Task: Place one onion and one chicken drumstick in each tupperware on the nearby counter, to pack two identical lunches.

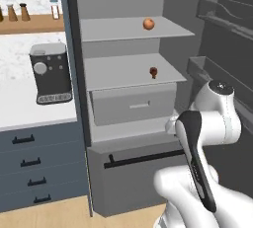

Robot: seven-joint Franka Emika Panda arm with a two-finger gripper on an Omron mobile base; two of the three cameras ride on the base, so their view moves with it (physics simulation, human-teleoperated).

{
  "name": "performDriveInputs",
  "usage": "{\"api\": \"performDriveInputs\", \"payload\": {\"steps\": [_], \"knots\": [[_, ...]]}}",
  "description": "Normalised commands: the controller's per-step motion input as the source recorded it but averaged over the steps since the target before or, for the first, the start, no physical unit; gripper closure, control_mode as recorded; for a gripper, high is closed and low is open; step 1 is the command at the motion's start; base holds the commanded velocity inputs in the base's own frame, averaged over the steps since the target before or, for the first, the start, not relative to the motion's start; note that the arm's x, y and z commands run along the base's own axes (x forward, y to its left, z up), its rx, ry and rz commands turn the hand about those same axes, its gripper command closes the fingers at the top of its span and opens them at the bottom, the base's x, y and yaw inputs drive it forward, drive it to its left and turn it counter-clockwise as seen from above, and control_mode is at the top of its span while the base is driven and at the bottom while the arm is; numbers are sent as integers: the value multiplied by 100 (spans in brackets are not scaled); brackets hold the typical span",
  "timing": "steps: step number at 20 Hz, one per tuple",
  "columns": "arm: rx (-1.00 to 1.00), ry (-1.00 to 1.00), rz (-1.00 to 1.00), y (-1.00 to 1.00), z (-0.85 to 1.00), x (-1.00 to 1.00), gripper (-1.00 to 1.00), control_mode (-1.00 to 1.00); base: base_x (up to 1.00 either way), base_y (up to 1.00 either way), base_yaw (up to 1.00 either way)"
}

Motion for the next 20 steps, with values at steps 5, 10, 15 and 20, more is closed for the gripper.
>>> {"api": "performDriveInputs", "payload": {"steps": [5, 10, 15, 20], "knots": [[0, 0, 0, 0, 0, 0, -100, 100, 87, -3, 0], [0, 0, 0, 0, 0, 0, -100, 100, 96, -8, 0], [0, -1, -1, -4, -1, 8, -100, -100, 61, -10, 0], [0, -14, -7, -38, -11, 55, -100, -100, 0, 0, 0]]}}
